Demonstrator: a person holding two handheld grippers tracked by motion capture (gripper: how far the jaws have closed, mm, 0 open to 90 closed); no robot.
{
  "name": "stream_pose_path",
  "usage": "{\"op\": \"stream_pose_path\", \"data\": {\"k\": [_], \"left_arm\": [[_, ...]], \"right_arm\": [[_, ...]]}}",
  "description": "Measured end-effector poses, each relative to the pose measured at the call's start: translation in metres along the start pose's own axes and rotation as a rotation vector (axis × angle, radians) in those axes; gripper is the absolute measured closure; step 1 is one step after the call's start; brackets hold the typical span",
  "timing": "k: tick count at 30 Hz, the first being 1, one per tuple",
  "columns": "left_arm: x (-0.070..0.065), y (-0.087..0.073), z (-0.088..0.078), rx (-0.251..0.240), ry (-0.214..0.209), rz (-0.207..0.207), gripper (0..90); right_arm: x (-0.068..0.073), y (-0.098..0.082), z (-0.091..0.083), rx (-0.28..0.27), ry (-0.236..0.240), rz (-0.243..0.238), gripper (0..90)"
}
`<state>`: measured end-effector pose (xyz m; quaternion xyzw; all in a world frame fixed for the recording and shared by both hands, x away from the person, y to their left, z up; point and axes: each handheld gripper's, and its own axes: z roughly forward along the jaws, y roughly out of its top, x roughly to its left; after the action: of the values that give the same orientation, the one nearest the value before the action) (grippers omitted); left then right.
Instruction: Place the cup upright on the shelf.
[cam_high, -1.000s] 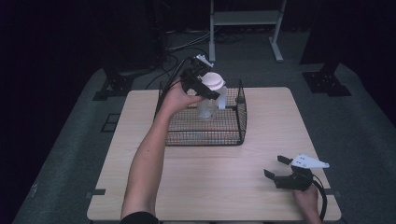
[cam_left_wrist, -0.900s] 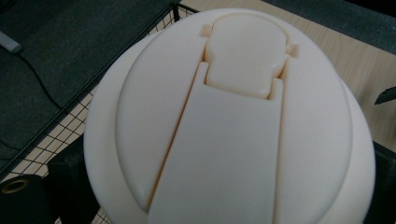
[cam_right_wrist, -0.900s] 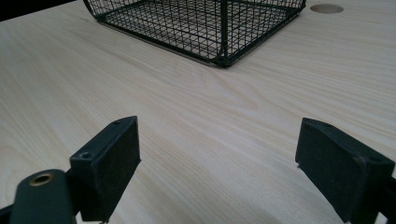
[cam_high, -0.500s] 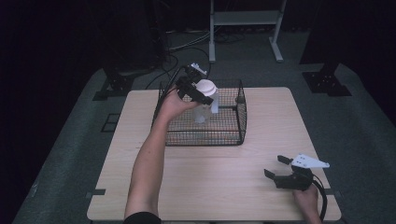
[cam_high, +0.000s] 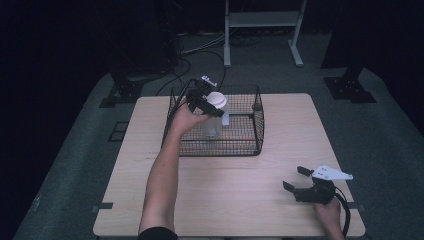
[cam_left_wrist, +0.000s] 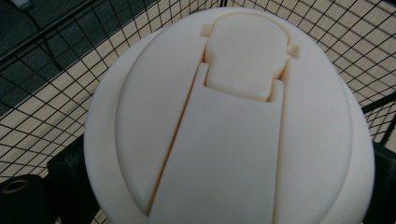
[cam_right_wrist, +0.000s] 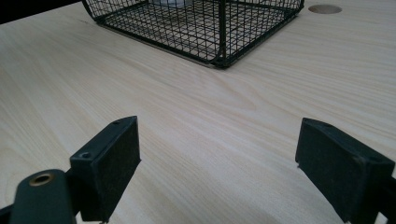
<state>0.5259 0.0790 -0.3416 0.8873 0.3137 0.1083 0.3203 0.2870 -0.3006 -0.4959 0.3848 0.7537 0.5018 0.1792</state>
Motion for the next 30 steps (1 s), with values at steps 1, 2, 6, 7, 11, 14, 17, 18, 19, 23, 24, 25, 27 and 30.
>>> {"op": "stream_pose_path", "data": {"k": [1, 2, 6, 7, 11, 14, 17, 18, 19, 23, 24, 25, 27, 30], "left_arm": [[0.000, -0.001, 0.001, -0.001, -0.002, -0.005, 5.2], [0.000, -0.001, 0.003, 0.002, 0.000, -0.007, 5.2], [-0.001, -0.003, 0.005, -0.012, 0.003, -0.005, 5.2], [-0.001, -0.003, 0.005, -0.012, 0.003, -0.005, 5.2], [-0.001, -0.008, 0.009, -0.019, 0.001, -0.011, 5.1], [0.000, -0.012, 0.010, -0.029, -0.008, -0.018, 5.2], [-0.001, -0.014, 0.010, -0.037, -0.009, -0.011, 5.1], [-0.002, -0.015, 0.010, -0.037, -0.005, -0.002, 5.1], [-0.002, -0.015, 0.010, -0.041, -0.005, 0.001, 5.1], [-0.003, -0.018, 0.009, -0.048, 0.000, 0.002, 5.0], [-0.003, -0.018, 0.008, -0.052, 0.000, 0.000, 5.0], [-0.003, -0.018, 0.008, -0.051, 0.000, 0.000, 5.0], [-0.003, -0.019, 0.008, -0.051, 0.001, 0.006, 4.9], [-0.004, -0.019, 0.008, -0.053, 0.001, 0.006, 4.8]], "right_arm": [[0.000, 0.000, 0.000, 0.000, 0.000, 0.000, 12.9], [0.000, 0.000, 0.000, 0.000, 0.000, 0.000, 12.9], [0.000, 0.000, 0.000, 0.000, 0.000, 0.000, 12.9], [0.000, 0.000, 0.000, 0.000, 0.000, 0.000, 12.9], [0.000, 0.000, 0.000, 0.000, 0.001, -0.001, 12.9], [0.000, 0.000, 0.000, 0.001, 0.000, -0.003, 12.9], [0.000, 0.000, 0.000, 0.001, 0.000, -0.004, 12.9], [0.000, 0.000, 0.000, 0.002, 0.000, -0.003, 12.9], [0.000, 0.000, 0.000, 0.002, 0.000, -0.003, 12.9], [0.000, 0.000, 0.000, 0.002, -0.001, -0.004, 12.9], [0.001, 0.000, 0.000, 0.003, 0.000, -0.003, 12.9], [0.000, 0.000, 0.000, 0.003, -0.001, -0.005, 12.9], [0.000, 0.000, 0.000, 0.003, -0.001, -0.005, 12.9], [0.000, 0.000, 0.000, 0.002, 0.000, -0.003, 12.9]]}}
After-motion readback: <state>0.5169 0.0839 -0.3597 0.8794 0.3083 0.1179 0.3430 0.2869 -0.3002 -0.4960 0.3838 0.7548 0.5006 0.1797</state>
